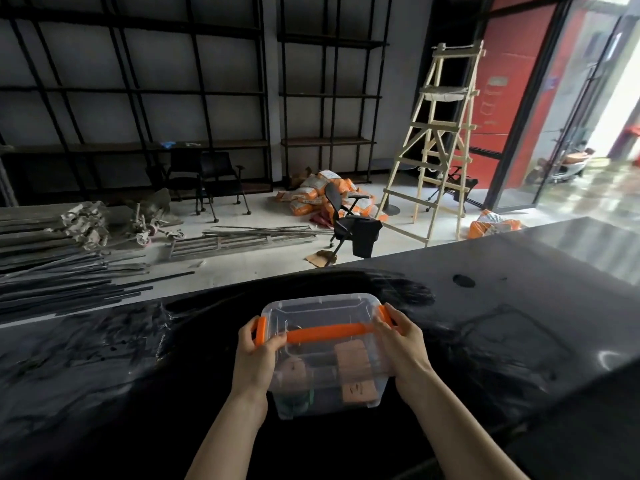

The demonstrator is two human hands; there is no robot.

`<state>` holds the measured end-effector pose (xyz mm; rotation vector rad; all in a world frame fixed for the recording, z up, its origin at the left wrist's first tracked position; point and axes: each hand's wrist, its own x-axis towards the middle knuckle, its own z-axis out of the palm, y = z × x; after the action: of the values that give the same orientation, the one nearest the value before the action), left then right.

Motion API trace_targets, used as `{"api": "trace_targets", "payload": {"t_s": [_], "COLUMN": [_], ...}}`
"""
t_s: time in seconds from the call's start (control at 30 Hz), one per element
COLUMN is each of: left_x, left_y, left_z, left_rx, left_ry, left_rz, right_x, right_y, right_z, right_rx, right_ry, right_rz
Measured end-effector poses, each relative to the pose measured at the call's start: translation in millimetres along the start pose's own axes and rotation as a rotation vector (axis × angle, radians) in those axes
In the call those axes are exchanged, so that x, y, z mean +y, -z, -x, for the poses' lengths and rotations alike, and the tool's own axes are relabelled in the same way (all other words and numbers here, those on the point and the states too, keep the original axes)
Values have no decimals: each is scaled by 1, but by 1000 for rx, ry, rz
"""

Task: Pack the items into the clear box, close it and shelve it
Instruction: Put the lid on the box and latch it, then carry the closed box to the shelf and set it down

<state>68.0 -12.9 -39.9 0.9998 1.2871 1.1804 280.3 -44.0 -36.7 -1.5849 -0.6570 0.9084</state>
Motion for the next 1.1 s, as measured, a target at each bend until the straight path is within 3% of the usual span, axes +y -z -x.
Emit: {"api": "trace_targets", "payload": {"t_s": [0.33, 0.57, 0.8, 1.1], "left_x": [14, -7, -115, -219], "left_y": [-138, -223, -288, -309], "left_z": [76, 169, 293, 441], "left_rx": [-348, -607, -807, -1002], "left_ry": [-1, -39, -74, 29], "left_rz": [-41, -61, -99, -129], "right_x": [-9, 24, 132, 232], "right_y": [167, 300, 431, 523], "right_z": [32, 97, 195, 324], "right_rx": [330, 552, 749, 981], "right_ry": [55, 121, 173, 23], "right_rz": [-48, -49, 16, -19]}}
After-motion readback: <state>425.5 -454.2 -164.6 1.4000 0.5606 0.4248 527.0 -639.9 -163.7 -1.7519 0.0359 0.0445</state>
